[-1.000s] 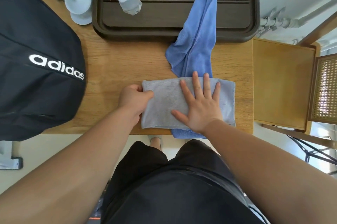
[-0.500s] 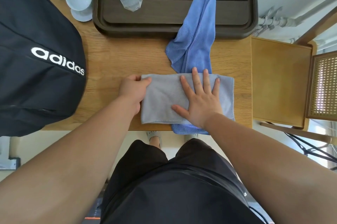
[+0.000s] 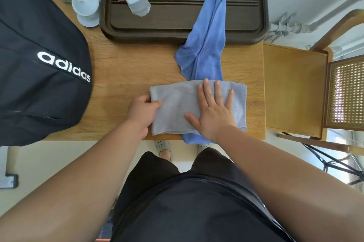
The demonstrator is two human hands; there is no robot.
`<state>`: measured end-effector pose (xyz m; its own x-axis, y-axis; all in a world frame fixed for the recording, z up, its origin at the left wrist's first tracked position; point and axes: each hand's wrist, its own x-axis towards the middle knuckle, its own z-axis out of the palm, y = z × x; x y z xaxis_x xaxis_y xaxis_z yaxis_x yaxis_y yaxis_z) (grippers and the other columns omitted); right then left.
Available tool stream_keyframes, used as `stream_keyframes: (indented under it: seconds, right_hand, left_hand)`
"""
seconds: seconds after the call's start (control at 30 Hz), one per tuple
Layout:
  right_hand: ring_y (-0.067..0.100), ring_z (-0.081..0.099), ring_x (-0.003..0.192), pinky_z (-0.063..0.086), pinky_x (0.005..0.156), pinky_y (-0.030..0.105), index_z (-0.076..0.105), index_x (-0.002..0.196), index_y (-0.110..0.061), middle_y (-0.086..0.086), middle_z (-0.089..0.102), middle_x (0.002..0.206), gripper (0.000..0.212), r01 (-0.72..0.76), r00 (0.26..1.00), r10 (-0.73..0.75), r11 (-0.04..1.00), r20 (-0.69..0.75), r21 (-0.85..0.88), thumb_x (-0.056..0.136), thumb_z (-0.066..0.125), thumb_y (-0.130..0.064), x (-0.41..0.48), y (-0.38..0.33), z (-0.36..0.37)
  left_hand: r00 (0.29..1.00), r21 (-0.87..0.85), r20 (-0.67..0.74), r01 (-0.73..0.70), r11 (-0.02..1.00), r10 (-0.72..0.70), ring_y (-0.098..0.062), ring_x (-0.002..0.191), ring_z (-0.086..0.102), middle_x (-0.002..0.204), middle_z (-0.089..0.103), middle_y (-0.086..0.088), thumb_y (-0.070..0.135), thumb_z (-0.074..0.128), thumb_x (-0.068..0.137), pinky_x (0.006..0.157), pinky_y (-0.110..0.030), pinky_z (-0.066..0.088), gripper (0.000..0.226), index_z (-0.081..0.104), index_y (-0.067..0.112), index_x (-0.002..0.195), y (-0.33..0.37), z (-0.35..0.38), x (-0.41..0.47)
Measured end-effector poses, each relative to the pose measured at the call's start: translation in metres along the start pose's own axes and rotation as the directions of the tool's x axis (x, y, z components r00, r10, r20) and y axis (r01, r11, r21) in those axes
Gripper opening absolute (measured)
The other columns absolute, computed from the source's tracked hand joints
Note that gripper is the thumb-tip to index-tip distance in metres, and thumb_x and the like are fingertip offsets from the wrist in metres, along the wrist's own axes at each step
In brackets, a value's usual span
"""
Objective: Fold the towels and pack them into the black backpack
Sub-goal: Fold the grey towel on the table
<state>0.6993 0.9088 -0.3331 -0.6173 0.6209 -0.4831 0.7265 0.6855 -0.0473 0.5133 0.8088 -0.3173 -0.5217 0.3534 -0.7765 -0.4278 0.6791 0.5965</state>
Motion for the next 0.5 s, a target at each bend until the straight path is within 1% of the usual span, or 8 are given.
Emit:
stream_keyframes:
  seconds: [0.07,0.17,0.23,0.3,0.33,0.4,0.47,0.5]
  right_hand:
    - [0.033,-0.03,0.149,-0.01,0.117,0.065,-0.02,0.157,-0.02,0.001,-0.032,0.163,0.094,0.003,1.0,-0.003,1.0,0.031,0.002,0.089,0.002,-0.08,0.004,0.001,0.0]
    - [0.034,-0.029,0.149,-0.007,0.118,0.065,-0.021,0.157,-0.02,0.001,-0.032,0.163,0.095,0.02,0.998,-0.021,1.0,0.064,0.006,0.088,0.003,-0.08,0.006,0.001,-0.002]
    - [0.034,-0.026,0.15,-0.003,0.12,0.065,-0.017,0.158,-0.02,0.001,-0.029,0.164,0.094,0.046,0.996,-0.05,0.997,0.075,0.057,0.09,0.008,-0.079,0.005,0.003,-0.006]
    - [0.031,-0.02,0.152,0.001,0.121,0.061,-0.006,0.16,-0.021,0.0,-0.02,0.167,0.09,0.072,0.995,-0.083,0.983,0.059,0.171,0.093,0.018,-0.076,0.004,0.008,-0.015]
    - [0.029,-0.015,0.154,0.004,0.122,0.058,0.003,0.16,-0.022,-0.001,-0.013,0.168,0.086,0.085,0.995,-0.095,0.966,0.029,0.244,0.095,0.025,-0.073,0.003,0.013,-0.02]
    - [0.026,0.006,0.154,0.017,0.123,0.049,0.029,0.156,-0.023,0.001,0.014,0.167,0.071,0.108,0.992,-0.076,0.916,-0.096,0.387,0.098,0.039,-0.063,-0.004,0.029,-0.031]
    - [0.025,0.03,0.143,0.03,0.117,0.043,0.049,0.145,-0.023,-0.001,0.04,0.152,0.056,0.096,0.979,0.009,0.862,-0.205,0.497,0.098,0.047,-0.054,-0.014,0.05,-0.036]
    - [0.023,0.036,0.137,0.035,0.113,0.042,0.053,0.141,-0.023,-0.002,0.047,0.145,0.05,0.073,0.976,0.057,0.828,-0.212,0.557,0.099,0.048,-0.051,-0.019,0.061,-0.037]
  left_hand:
    - [0.998,-0.056,0.053,-0.041,0.998,0.044,-0.016,0.088,0.072,0.104,0.074,-0.005,0.007,0.062,0.096,0.068,-0.029,0.054,0.022,0.067,0.01,0.117,0.004,-0.001,-0.008]
    - [0.989,-0.119,0.103,-0.096,0.988,0.108,-0.014,0.087,0.07,0.103,0.073,-0.002,0.003,0.057,0.098,0.068,-0.027,0.054,0.027,0.063,0.011,0.123,0.017,-0.002,-0.024]
    - [0.977,-0.132,0.119,-0.159,0.978,0.175,-0.01,0.085,0.07,0.102,0.073,0.0,0.002,0.055,0.099,0.064,-0.023,0.054,0.029,0.062,0.013,0.124,0.026,0.0,-0.036]
    - [0.959,-0.139,0.136,-0.228,0.964,0.247,-0.01,0.087,0.07,0.103,0.073,0.0,0.0,0.054,0.098,0.065,-0.022,0.055,0.028,0.064,0.017,0.119,0.037,0.008,-0.051]
    - [0.949,-0.127,0.133,-0.268,0.955,0.284,-0.011,0.087,0.069,0.102,0.073,-0.001,0.0,0.055,0.098,0.068,-0.023,0.055,0.028,0.065,0.02,0.114,0.041,0.014,-0.059]
    - [0.932,-0.069,0.094,-0.345,0.936,0.351,-0.015,0.084,0.065,0.094,0.069,-0.004,0.001,0.058,0.096,0.074,-0.031,0.054,0.027,0.067,0.025,0.105,0.049,0.029,-0.07]
    - [0.905,0.028,0.051,-0.424,0.905,0.423,-0.015,0.077,0.059,0.084,0.063,-0.004,0.006,0.062,0.092,0.073,-0.037,0.05,0.024,0.069,0.026,0.103,0.052,0.048,-0.077]
    - [0.889,0.091,0.036,-0.458,0.884,0.457,-0.013,0.072,0.056,0.079,0.06,-0.001,0.009,0.064,0.09,0.071,-0.036,0.05,0.025,0.07,0.027,0.106,0.053,0.058,-0.08]
